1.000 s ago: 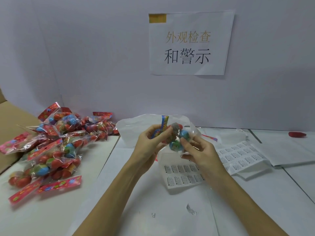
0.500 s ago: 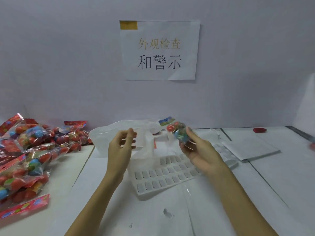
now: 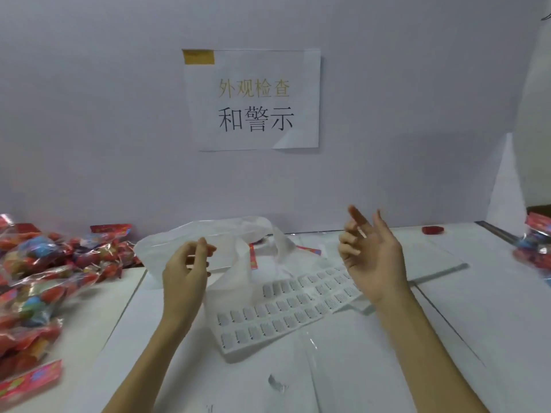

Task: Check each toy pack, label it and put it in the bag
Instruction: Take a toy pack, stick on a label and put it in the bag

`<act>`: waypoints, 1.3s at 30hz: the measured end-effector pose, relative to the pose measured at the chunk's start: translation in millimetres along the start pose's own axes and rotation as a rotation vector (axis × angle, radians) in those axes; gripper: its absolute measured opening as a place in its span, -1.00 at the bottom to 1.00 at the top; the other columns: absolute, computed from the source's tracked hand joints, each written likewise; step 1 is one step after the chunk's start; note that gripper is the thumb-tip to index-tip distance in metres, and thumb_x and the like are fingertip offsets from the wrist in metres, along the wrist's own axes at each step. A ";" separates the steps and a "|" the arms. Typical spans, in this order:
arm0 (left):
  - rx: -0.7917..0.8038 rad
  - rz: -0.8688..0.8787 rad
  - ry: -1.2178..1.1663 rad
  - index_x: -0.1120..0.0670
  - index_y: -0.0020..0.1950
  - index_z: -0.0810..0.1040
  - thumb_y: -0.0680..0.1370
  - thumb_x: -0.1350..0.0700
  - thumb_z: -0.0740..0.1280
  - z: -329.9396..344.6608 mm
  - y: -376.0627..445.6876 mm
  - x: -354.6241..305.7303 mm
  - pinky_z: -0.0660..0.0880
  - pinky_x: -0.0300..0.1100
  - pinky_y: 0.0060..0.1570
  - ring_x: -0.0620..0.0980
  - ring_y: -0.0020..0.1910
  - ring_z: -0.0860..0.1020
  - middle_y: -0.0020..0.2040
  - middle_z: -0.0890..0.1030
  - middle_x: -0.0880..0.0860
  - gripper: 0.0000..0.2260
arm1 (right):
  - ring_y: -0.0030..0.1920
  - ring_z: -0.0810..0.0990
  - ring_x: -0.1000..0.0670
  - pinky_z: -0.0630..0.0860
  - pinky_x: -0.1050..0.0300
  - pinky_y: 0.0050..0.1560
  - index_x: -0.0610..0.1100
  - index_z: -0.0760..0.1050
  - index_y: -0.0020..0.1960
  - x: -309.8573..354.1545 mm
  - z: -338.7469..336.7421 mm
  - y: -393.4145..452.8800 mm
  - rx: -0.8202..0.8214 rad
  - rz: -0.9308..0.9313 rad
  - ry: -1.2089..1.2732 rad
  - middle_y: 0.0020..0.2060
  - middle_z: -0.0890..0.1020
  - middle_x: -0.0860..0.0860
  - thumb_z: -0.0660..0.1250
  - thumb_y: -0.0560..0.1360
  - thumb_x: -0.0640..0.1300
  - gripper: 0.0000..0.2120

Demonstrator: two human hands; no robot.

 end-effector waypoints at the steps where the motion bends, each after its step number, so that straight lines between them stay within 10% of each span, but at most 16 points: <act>1: -0.039 0.029 0.031 0.05 -0.01 0.63 0.72 0.00 0.24 -2.4 1.1 0.1 0.56 -0.07 -0.09 -0.04 -0.06 0.61 -0.05 0.68 -0.06 -0.77 | -0.38 0.44 0.07 0.40 0.26 -0.46 -0.16 0.71 0.12 -17.8 4.1 1.9 0.007 0.064 -0.109 -0.24 0.53 -0.01 0.37 0.60 0.14 -0.63; 11: -0.457 0.090 0.539 0.19 0.24 0.53 0.61 0.29 0.31 -51.8 31.2 23.7 0.35 0.01 0.30 0.10 0.24 0.36 0.28 0.46 0.19 -0.79 | -0.22 0.64 -0.09 0.59 0.16 -0.23 -0.21 0.72 0.00 -118.4 15.0 -1.8 0.173 0.249 -0.766 -0.18 0.67 -0.19 0.32 0.54 0.12 -0.60; 16: -0.098 -0.286 1.236 0.05 0.55 0.31 0.61 0.02 0.32 -99.6 76.4 38.4 -0.09 0.41 0.53 0.37 0.63 -0.03 0.66 0.03 0.25 -0.49 | -0.19 0.66 -0.10 0.61 0.17 -0.16 -0.27 0.71 0.01 -122.9 12.3 -1.8 0.220 0.238 -0.826 -0.19 0.69 -0.20 0.32 0.52 0.10 -0.57; 20: 0.122 -0.288 1.571 -0.20 0.69 -0.06 0.58 -0.41 0.23 -128.1 101.7 47.6 0.01 0.65 0.39 0.47 0.61 -0.19 0.69 -0.19 0.22 -0.20 | -0.20 0.66 -0.07 0.60 0.21 -0.19 -0.20 0.73 -0.02 -125.1 10.4 0.0 0.243 0.246 -0.853 -0.20 0.70 -0.19 0.33 0.50 0.12 -0.59; 27: 0.185 -0.172 1.413 -0.15 0.65 0.14 0.63 -0.30 0.25 -131.8 109.0 71.7 -0.06 0.61 0.43 0.30 0.65 0.05 0.71 0.00 0.12 -0.36 | -0.24 0.65 -0.06 0.58 0.23 -0.25 -0.18 0.74 -0.03 -126.7 4.3 3.6 0.252 0.260 -0.867 -0.22 0.68 -0.20 0.34 0.48 0.14 -0.60; 39: 0.017 0.046 1.016 0.05 0.45 0.51 0.67 0.06 0.31 -76.5 46.0 68.3 -0.05 0.18 0.61 0.25 0.68 -0.10 0.71 -0.01 0.14 -0.66 | -0.29 0.61 -0.10 0.58 0.22 -0.31 -0.31 0.72 -0.09 -125.1 8.9 2.2 0.219 0.258 -0.821 -0.27 0.64 -0.27 0.33 0.48 -0.01 -0.63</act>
Point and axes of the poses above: each hand's wrist, its own y-axis towards the middle knuckle, its own z-axis out of the palm, x = y × z, the point moved 2 cm from there along y, towards the middle knuckle
